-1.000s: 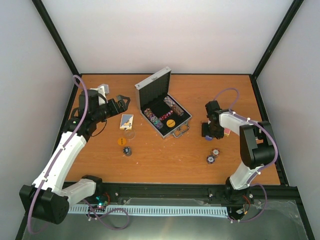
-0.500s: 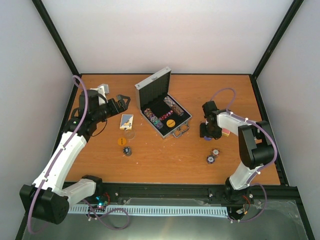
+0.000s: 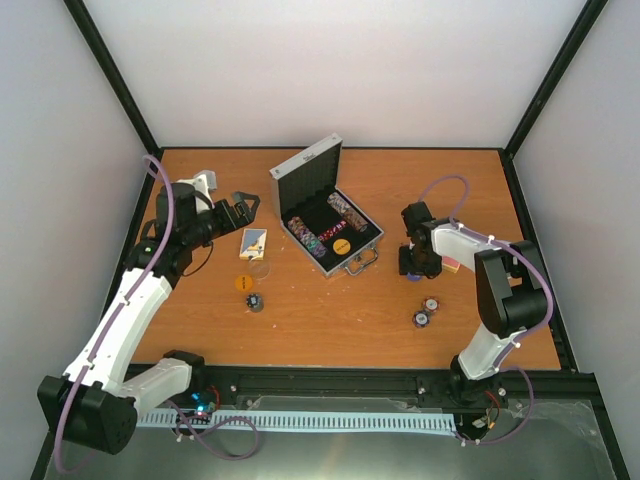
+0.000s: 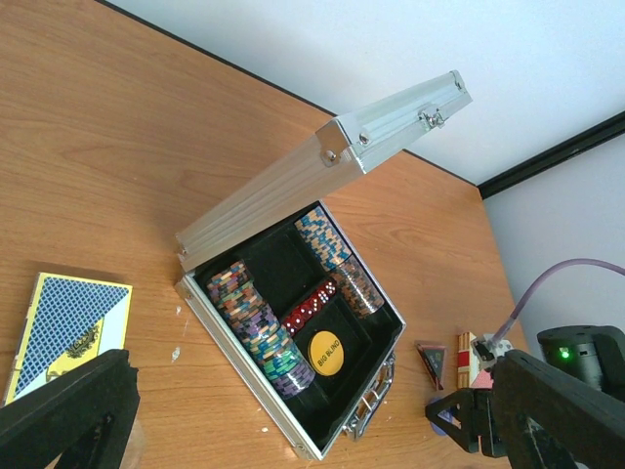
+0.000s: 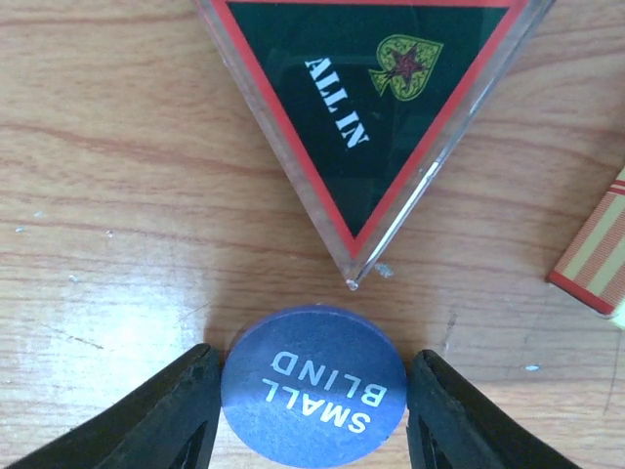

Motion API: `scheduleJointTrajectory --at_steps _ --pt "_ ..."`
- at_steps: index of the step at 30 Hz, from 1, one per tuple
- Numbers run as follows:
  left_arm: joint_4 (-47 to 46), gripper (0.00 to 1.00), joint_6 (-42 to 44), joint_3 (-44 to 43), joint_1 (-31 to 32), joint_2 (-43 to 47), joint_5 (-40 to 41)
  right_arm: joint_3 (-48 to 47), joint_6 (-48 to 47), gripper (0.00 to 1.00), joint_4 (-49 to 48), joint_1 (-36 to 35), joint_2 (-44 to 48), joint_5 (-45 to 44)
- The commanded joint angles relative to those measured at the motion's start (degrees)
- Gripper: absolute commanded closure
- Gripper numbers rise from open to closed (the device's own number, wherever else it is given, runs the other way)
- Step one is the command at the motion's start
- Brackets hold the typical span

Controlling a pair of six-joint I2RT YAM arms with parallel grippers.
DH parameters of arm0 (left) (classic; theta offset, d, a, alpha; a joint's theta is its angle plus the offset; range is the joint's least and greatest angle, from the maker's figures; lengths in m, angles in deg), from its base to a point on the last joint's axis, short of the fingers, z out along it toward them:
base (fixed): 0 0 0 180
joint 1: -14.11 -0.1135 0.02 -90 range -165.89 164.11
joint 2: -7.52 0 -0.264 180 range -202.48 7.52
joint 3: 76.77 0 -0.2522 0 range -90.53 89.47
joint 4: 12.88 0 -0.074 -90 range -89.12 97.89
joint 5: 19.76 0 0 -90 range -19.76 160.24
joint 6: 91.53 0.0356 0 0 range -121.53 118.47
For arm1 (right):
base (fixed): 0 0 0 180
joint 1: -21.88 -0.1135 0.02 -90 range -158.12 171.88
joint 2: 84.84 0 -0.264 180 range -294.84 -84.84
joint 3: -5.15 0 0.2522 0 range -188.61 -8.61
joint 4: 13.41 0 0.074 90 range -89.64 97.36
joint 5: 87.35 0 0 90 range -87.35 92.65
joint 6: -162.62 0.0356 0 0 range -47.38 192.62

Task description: Pack up texas hold em set

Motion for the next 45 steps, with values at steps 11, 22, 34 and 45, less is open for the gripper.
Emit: scheduleJointTrajectory --at_steps 11,22,34,45 --pt "-0.71 0.0 -1.1 -1.36 -0.15 1.21 -0.25 -8.3 -1.32 0.47 5.76 -3.73 0.19 3.8" --pt "-0.25 0.0 -1.53 -1.04 -0.14 1.4 0.16 -11.76 -0.25 0.44 8.94 -6.14 -0.16 2.42" --pt "0.39 0.0 -1.15 -0.65 -0.15 1.35 -0.37 -2.94 0.89 0.33 7.4 -2.43 1.66 1.17" --pt "0.6 0.0 -0.78 -0.66 -0.14 1.64 -0.64 -3.46 -0.34 0.3 6.32 -0.86 -0.9 2.8"
